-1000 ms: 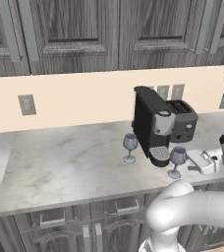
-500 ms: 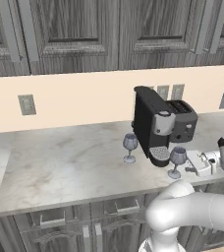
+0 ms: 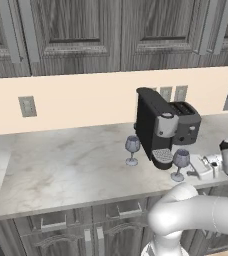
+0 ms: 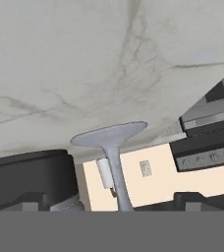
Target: Retrieve the wine glasses from the counter and place one next to each plate.
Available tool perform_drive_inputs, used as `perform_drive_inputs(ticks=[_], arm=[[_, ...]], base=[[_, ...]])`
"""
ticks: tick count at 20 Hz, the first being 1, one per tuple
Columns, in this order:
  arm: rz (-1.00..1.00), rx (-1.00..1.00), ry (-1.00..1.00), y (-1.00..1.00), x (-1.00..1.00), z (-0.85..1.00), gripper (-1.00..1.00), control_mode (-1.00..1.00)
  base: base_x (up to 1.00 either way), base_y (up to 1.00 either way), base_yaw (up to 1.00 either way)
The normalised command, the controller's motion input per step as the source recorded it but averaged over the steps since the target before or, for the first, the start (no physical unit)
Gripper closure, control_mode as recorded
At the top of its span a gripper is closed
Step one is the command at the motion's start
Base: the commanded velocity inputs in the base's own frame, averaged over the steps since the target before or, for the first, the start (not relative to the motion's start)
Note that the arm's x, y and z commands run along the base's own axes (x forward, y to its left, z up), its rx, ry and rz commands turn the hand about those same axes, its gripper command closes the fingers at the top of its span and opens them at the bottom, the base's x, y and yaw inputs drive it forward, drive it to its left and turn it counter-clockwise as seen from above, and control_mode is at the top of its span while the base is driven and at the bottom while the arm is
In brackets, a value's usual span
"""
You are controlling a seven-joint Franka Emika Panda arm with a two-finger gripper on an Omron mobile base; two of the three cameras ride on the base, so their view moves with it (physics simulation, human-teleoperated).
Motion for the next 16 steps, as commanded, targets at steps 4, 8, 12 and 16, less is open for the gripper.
perform_drive_inputs(ticks=[4,8,12,16], arm=[[0.00,0.00,0.00,0.00,-0.16,-0.17,-1.00,-1.00],[-0.03,0.00,0.00,0.00,-0.03,-0.01,-1.00,-1.00],[-0.10,0.00,0.00,0.00,0.08,-0.02,-1.00,-1.00],[-0.13,0.00,0.05,0.03,0.32,-0.02,-1.00,-1.00]], base=[[0.00,0.00,0.00],[0.00,0.00,0.00],[0.00,0.00,0.00],[0.00,0.00,0.00]])
